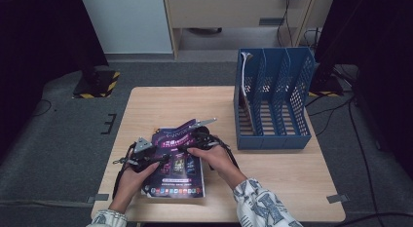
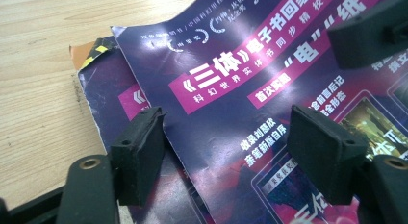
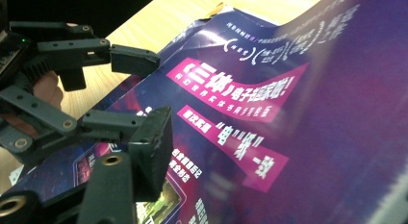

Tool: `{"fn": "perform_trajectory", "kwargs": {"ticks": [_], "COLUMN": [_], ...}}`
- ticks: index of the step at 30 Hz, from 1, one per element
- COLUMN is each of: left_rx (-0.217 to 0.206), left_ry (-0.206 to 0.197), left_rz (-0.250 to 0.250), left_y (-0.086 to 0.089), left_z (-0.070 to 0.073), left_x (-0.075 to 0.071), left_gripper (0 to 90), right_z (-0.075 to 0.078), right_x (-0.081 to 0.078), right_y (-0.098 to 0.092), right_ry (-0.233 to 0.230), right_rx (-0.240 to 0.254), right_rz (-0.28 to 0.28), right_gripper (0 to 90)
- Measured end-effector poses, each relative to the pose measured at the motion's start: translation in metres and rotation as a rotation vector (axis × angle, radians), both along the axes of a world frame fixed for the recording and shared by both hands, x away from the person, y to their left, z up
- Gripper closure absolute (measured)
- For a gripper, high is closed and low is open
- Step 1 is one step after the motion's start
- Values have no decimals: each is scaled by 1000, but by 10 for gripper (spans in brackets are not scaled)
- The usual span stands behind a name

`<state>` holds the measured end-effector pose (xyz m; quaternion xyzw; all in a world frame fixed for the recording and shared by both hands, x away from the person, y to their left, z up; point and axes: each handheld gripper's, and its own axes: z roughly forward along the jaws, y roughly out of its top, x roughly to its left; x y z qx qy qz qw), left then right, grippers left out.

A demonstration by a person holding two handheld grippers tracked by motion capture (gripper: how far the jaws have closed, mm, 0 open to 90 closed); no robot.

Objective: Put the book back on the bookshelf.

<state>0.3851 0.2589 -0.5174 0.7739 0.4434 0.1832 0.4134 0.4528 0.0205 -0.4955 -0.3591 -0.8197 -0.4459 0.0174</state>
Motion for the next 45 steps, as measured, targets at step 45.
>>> {"fn": "perform_trajectory", "kwargs": {"ticks": [45], "left_rx": [-62], "left_ry": [-20], "left_rz": [-95], "left_y": [-15], "left_z": [12], "left_x": [-8], "left_gripper": [135], "right_z": [52], "right_x": [-28], "right_y": [-43], "right_ry": [-437], "right_rx": [165], "right_rz": [-49], "right_gripper": [779]}}
